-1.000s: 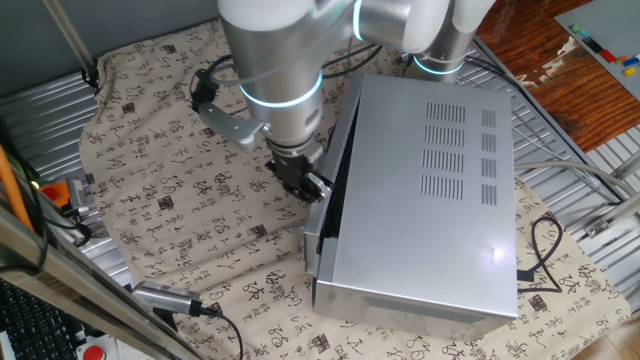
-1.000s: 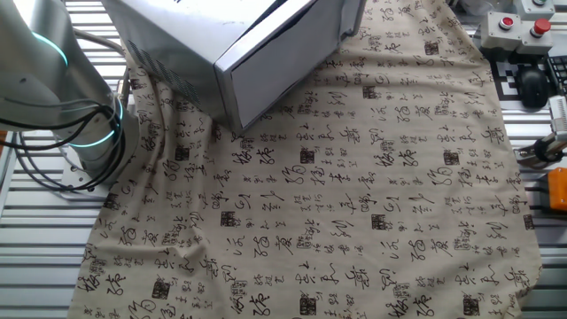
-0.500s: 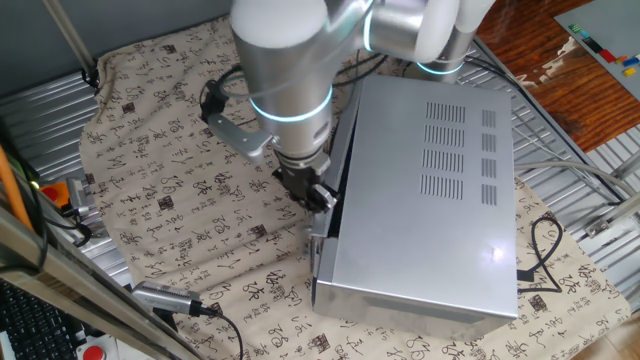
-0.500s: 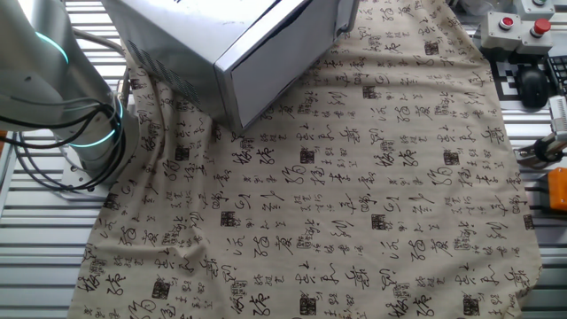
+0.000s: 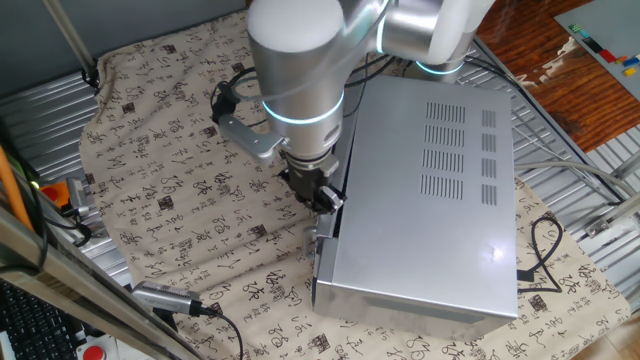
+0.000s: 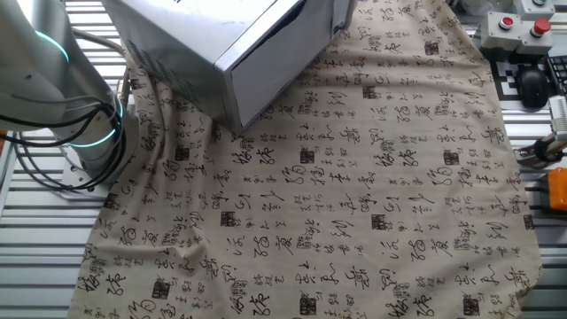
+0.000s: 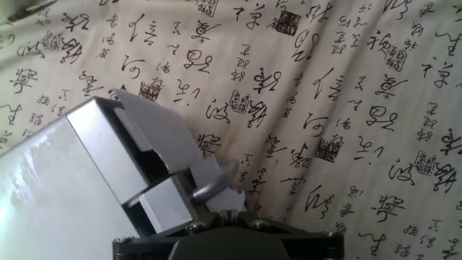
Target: Close the microwave door
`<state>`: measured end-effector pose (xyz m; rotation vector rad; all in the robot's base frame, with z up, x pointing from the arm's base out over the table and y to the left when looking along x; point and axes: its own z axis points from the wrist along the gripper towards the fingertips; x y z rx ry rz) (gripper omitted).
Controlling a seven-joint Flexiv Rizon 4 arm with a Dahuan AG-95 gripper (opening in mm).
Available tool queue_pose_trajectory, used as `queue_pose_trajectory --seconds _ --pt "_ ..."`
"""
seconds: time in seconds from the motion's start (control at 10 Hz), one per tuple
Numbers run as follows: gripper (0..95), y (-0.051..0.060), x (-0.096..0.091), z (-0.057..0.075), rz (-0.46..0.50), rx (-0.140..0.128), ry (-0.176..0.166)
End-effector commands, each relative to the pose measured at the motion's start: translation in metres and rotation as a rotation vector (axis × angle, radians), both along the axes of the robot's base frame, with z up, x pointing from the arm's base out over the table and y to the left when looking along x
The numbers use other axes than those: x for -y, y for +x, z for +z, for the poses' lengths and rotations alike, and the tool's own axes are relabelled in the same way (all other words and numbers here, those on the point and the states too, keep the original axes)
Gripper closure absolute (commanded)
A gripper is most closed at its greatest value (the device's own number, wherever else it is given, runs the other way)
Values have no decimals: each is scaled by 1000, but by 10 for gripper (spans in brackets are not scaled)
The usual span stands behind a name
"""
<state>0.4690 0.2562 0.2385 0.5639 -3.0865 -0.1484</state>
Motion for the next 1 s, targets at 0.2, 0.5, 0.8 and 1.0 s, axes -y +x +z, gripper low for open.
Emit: queue_pose_trajectory --seconds 0.2,0.5,0.8,1.0 --pt "950 -4 -2 -1 -4 -2 5" --pt "950 -6 -2 1 -9 2 6" --pt "950 -7 -3 1 -6 -4 14" --pt "950 -7 3 4 32 1 -2"
